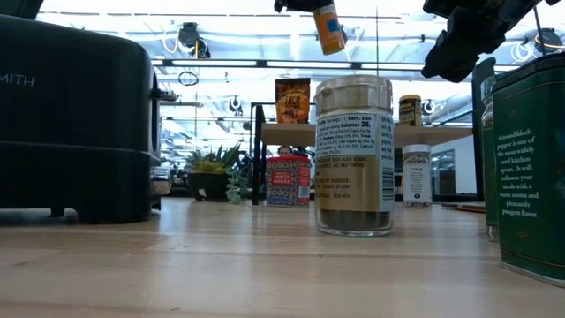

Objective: Shelf spices
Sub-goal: Put the black seasoning bottle on the shelf

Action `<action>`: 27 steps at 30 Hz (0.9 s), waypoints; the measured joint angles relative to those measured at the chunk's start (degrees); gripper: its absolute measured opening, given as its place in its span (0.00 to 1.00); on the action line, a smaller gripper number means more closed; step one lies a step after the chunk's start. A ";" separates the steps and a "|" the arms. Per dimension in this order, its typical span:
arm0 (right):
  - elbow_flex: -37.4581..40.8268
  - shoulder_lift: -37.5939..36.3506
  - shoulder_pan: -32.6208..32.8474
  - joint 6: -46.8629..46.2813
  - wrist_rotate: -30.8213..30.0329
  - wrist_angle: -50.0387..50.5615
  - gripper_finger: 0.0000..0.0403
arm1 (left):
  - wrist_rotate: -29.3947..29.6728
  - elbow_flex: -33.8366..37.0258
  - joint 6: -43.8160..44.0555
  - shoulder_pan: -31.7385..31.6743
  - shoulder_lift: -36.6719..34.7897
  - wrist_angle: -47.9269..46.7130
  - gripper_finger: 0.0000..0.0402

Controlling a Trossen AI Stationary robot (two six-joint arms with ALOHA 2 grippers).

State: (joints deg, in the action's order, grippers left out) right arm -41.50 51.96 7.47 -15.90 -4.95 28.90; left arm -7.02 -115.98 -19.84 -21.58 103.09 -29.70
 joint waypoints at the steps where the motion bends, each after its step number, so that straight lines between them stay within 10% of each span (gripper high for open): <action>1: 0.00 0.51 0.15 0.01 -0.02 -0.68 0.00 | -0.10 0.00 0.00 -0.36 0.03 0.24 0.51; 27: 0.04 10.32 1.01 0.50 -0.04 -7.82 0.00 | -1.38 0.02 -1.72 -4.28 10.08 -0.11 0.51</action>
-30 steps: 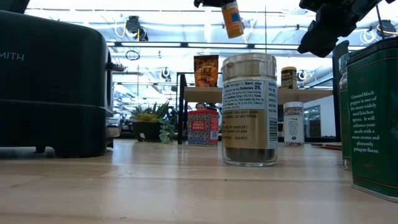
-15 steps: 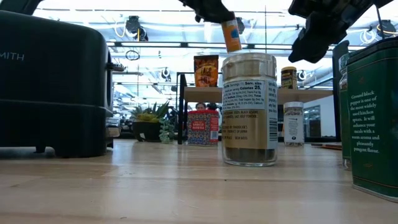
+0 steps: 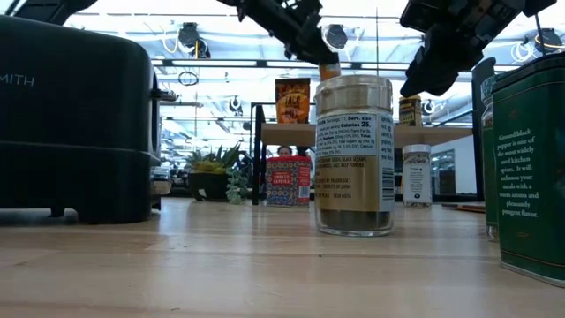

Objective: Shelf spices
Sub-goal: Put the black seasoning bottle on the shelf

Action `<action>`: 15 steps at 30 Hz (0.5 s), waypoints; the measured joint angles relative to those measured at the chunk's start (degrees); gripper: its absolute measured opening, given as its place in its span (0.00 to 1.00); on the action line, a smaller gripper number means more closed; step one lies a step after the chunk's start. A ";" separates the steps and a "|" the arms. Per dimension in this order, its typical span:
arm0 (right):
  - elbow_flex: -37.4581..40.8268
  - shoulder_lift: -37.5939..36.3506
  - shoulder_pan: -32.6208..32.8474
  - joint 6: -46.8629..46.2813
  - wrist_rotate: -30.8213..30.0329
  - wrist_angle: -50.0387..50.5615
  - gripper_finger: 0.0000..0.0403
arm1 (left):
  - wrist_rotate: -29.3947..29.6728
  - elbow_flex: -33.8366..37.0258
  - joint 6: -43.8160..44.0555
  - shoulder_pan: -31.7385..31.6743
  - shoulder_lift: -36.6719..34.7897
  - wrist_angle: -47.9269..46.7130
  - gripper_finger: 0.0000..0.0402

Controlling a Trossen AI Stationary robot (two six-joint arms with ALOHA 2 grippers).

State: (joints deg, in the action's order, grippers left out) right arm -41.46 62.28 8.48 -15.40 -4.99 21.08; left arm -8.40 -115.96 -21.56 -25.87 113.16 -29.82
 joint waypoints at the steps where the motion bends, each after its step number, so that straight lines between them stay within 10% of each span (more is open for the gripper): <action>1: 0.00 0.33 0.26 0.00 0.00 -0.15 0.00 | 0.00 0.00 -0.05 -0.01 0.38 0.15 0.51; 15: 0.01 4.09 2.57 -0.85 -1.49 -1.27 0.00 | -0.50 0.02 0.06 -0.81 3.37 0.26 0.51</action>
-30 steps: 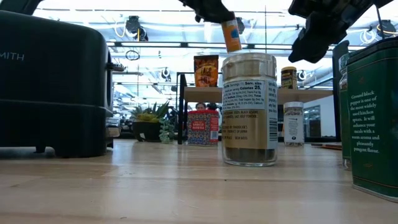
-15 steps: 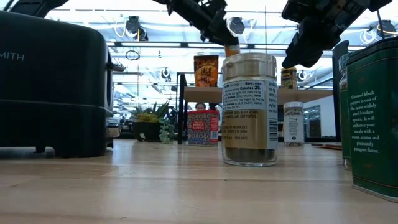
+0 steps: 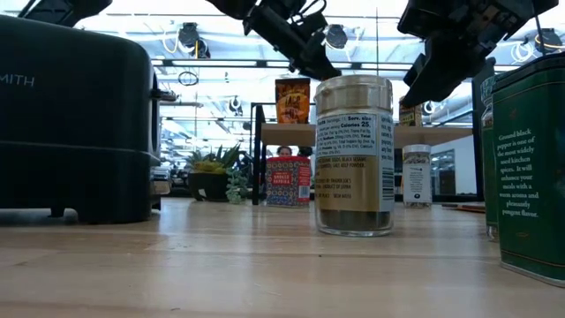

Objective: Shelf spices
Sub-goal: Put the black seasoning bottle on the shelf

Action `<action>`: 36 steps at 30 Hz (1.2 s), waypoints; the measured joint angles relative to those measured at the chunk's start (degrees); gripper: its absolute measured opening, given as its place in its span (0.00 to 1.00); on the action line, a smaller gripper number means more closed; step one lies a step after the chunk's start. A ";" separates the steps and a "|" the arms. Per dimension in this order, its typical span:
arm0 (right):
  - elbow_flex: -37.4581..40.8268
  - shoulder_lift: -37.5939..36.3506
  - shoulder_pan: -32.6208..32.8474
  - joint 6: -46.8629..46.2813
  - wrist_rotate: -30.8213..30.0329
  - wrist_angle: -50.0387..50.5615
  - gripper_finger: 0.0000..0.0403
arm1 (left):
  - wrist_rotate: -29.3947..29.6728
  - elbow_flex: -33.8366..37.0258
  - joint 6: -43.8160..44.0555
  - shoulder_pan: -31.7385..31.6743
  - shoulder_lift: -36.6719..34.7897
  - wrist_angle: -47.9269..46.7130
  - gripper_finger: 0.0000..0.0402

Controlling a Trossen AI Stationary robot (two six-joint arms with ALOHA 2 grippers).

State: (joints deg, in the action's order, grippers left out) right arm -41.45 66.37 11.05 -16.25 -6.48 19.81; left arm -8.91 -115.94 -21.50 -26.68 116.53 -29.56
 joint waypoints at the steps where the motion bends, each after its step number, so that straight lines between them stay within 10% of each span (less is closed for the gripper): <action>1: 0.00 0.19 0.00 0.00 0.00 -0.15 0.00 | 0.02 0.02 0.00 0.00 0.11 -0.38 0.51; 36: 0.00 0.37 0.00 0.37 0.00 -1.97 0.00 | -0.11 0.02 -0.05 -0.57 1.97 -0.32 0.54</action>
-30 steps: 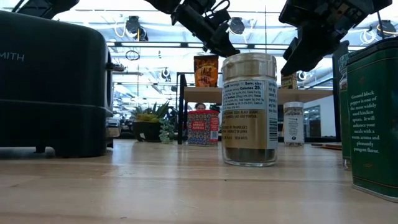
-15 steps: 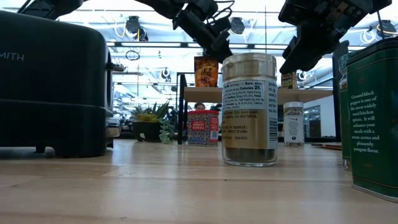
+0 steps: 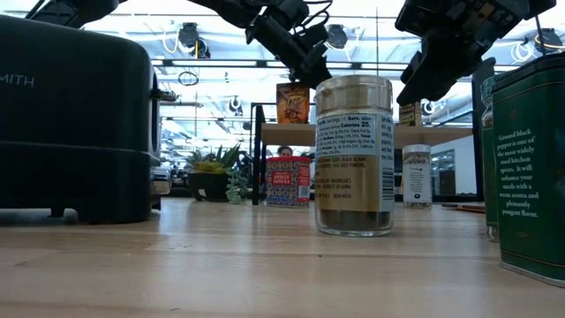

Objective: Shelf spices
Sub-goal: Put the black seasoning bottle on the shelf

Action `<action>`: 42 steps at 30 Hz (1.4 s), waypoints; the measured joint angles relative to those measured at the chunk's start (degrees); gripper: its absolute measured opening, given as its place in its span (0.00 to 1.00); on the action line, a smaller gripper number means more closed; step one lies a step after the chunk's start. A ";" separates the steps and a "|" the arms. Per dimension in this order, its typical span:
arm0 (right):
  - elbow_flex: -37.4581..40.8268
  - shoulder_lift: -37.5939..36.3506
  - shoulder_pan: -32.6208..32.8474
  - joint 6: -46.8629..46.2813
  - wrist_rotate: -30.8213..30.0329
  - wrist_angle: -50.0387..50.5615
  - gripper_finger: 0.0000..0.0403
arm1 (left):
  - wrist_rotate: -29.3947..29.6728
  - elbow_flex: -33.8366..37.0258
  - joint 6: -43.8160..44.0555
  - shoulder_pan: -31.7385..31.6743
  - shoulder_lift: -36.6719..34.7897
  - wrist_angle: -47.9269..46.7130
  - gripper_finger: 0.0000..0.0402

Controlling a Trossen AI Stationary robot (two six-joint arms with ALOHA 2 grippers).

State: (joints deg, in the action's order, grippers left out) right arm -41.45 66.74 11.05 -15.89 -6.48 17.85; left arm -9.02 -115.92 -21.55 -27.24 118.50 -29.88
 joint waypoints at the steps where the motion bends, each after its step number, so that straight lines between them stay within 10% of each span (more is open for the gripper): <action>1: 0.00 0.00 0.00 0.01 0.00 -0.01 0.00 | 0.00 0.00 -0.02 0.00 0.00 0.02 0.54; 42: 0.00 0.00 0.33 0.03 0.02 -0.02 0.00 | 0.04 -0.02 -0.85 0.68 0.00 1.01 0.69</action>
State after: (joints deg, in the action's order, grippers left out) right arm -41.45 66.74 11.38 -15.86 -6.46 17.82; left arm -8.97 -115.94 -22.39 -26.57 118.50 -28.87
